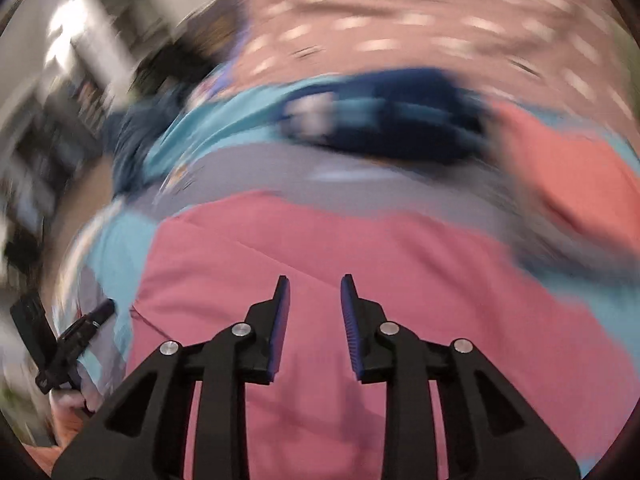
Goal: Fold small clothes
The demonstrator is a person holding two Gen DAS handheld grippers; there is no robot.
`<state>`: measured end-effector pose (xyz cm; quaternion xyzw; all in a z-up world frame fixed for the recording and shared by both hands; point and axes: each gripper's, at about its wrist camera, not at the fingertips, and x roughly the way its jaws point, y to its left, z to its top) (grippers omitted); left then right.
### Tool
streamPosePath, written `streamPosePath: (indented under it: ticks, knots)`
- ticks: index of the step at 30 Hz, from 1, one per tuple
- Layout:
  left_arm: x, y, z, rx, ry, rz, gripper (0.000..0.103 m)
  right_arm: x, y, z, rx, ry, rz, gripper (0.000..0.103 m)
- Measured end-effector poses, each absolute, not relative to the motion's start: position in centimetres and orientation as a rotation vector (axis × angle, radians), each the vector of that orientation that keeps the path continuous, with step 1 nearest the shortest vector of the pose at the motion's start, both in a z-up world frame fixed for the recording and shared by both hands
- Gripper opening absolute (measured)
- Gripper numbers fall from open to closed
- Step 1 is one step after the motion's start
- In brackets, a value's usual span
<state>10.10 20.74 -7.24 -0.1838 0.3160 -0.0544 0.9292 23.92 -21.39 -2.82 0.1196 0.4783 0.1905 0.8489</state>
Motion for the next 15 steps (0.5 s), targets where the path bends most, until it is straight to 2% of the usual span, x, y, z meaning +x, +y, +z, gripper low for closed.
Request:
streamPosePath:
  ticks: [3,6,8,10,12,14,15]
  knots:
    - [10.8,16.8,-4.9,-0.285,0.643,-0.246,0.011,20.1,-28.5,-4.3,0.408,1.034,0.325,0.031]
    - [12.6,10.2,-3.8,-0.132,0.713,-0.385,0.012,16.9,-30.6,-5.6,0.427,1.037,0.361,0.035]
    - [13.5,5.4,-3.8,-0.038,0.758,-0.487,0.017,16.3,-30.3,-6.0,0.428,1.026,0.424,0.04]
    - [14.3,1.9,-4.4,0.034,0.791,-0.55,0.031,16.8,-29.5,-6.7,0.439,1.024,0.482,0.045]
    - [14.9,-1.9,-5.4,0.116,0.824,-0.588,0.033,18.1,-28.7,-7.4,0.454,1.037,0.505,0.05]
    - [15.2,-4.7,-6.2,0.17,0.846,-0.607,0.036,20.3,-28.1,-8.7,0.474,1.071,0.487,0.05]
    - [15.4,-6.0,-6.5,0.19,0.85,-0.62,0.043,21.2,-27.9,-9.3,0.485,1.09,0.479,0.051]
